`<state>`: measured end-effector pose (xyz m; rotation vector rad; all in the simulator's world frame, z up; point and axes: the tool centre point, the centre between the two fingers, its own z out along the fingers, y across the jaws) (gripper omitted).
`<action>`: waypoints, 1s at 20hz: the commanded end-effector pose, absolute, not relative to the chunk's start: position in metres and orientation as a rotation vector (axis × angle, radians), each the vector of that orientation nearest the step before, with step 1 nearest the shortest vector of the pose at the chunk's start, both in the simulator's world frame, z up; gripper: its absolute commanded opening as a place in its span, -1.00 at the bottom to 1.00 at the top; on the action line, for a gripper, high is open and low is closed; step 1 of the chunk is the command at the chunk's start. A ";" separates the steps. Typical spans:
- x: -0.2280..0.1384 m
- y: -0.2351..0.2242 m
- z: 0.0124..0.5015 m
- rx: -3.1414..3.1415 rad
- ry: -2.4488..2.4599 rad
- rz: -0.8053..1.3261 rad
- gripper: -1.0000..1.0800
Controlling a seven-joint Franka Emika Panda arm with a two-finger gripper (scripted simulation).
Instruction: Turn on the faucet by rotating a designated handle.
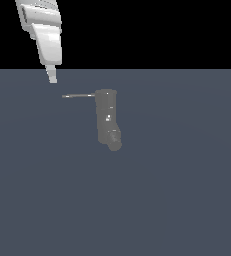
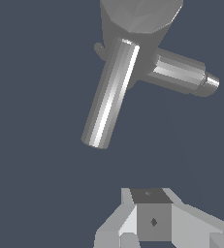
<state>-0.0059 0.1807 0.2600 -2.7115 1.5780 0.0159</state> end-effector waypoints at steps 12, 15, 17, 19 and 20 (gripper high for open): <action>0.069 0.175 0.213 -2.513 1.888 0.001 -1.00; 0.079 0.172 0.207 -2.483 1.926 -0.001 -1.00; 0.083 0.171 0.205 -2.469 1.945 -0.001 -1.00; 0.087 0.170 0.203 -2.458 1.958 -0.001 -1.00; 0.088 0.170 0.202 -2.454 1.962 -0.001 -1.00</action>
